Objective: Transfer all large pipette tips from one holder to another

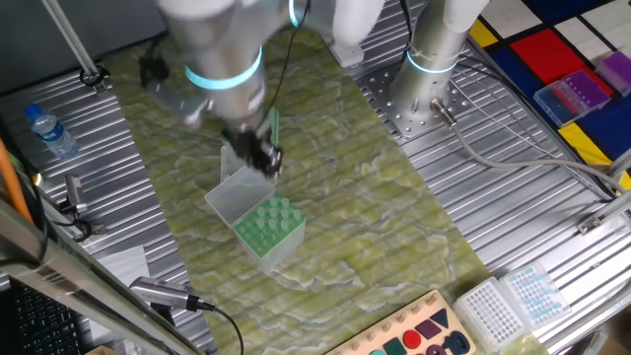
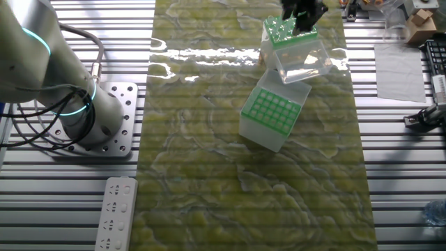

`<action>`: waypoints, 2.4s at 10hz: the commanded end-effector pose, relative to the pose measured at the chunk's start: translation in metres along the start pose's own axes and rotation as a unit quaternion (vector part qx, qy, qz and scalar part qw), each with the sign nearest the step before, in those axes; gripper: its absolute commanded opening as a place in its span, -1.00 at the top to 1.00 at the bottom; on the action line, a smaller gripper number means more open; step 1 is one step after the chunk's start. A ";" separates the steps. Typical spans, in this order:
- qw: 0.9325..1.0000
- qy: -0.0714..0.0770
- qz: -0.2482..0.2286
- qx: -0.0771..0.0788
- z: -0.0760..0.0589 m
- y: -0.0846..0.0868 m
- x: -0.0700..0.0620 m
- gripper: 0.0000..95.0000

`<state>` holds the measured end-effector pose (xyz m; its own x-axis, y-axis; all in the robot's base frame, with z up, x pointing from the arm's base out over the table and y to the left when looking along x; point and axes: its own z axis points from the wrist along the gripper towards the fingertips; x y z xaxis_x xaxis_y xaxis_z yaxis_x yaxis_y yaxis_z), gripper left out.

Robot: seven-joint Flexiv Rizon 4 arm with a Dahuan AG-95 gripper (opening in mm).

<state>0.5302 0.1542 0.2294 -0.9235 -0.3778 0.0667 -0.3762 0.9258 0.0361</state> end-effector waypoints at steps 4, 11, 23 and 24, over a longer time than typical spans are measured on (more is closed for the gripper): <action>0.996 -0.020 0.083 0.004 0.023 0.024 -0.037 0.20; 0.993 -0.034 0.111 0.005 0.046 0.028 -0.050 0.20; 0.992 -0.045 0.113 0.012 0.072 0.032 -0.055 0.60; 0.993 -0.045 0.113 0.013 0.073 0.032 -0.055 0.60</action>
<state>0.5632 0.2050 0.1538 -0.9871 -0.1593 -0.0189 -0.1594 0.9872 0.0048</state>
